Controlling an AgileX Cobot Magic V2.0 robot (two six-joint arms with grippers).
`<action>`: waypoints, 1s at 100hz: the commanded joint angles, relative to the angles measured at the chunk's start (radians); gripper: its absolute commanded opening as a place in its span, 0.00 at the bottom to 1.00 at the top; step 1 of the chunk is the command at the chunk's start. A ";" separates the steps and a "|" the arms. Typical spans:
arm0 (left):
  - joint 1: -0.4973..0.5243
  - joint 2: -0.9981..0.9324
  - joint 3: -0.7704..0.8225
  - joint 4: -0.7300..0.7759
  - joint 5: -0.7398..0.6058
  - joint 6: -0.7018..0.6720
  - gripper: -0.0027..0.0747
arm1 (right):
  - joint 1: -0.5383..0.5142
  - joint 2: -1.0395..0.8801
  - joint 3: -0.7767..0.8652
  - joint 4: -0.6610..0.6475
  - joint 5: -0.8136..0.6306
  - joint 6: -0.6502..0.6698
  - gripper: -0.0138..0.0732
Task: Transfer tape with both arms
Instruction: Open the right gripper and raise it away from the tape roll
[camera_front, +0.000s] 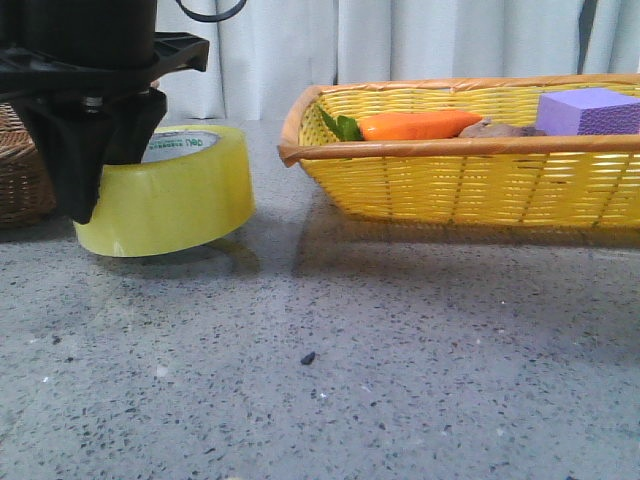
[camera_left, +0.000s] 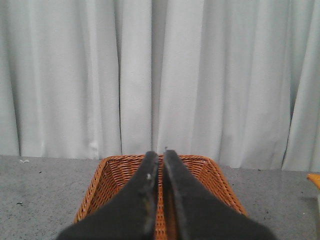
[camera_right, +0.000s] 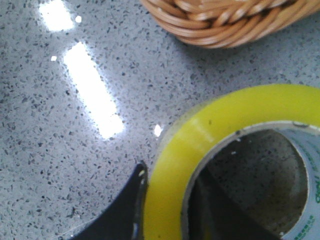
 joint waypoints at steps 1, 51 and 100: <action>0.002 0.012 -0.038 -0.005 -0.080 -0.010 0.01 | -0.001 -0.057 -0.037 -0.003 -0.042 -0.013 0.12; 0.002 0.012 -0.038 -0.005 -0.080 -0.010 0.01 | -0.001 -0.059 -0.041 0.007 -0.016 -0.013 0.42; -0.073 0.012 -0.038 -0.005 -0.024 -0.010 0.01 | -0.001 -0.280 -0.086 -0.056 0.012 -0.012 0.08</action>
